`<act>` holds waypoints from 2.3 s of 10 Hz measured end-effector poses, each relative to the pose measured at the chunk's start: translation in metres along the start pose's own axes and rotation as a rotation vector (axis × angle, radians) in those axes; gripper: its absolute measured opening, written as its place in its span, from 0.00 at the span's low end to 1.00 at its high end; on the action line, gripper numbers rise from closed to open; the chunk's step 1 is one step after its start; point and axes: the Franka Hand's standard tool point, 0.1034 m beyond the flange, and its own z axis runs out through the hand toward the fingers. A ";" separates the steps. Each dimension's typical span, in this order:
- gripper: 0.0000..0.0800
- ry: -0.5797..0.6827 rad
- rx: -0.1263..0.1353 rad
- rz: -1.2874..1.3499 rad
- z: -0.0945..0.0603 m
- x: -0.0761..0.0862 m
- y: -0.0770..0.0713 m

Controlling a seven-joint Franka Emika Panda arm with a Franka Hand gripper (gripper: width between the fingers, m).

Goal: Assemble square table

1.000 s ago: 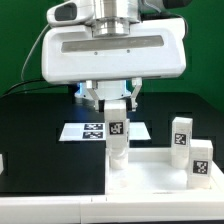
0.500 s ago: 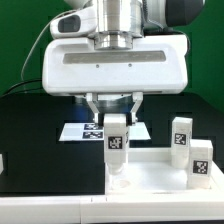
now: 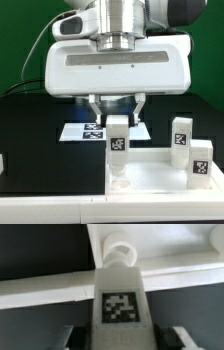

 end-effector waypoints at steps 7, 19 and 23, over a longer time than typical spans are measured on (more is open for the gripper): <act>0.36 0.009 -0.009 -0.008 0.013 -0.011 -0.011; 0.80 -0.097 0.020 0.089 0.020 -0.011 -0.022; 0.81 -0.457 0.088 0.157 0.023 -0.003 -0.021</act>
Offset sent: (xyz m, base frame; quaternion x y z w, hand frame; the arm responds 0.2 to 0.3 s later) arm 0.0009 0.0090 -0.0112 -0.0027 0.0194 0.0054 0.9998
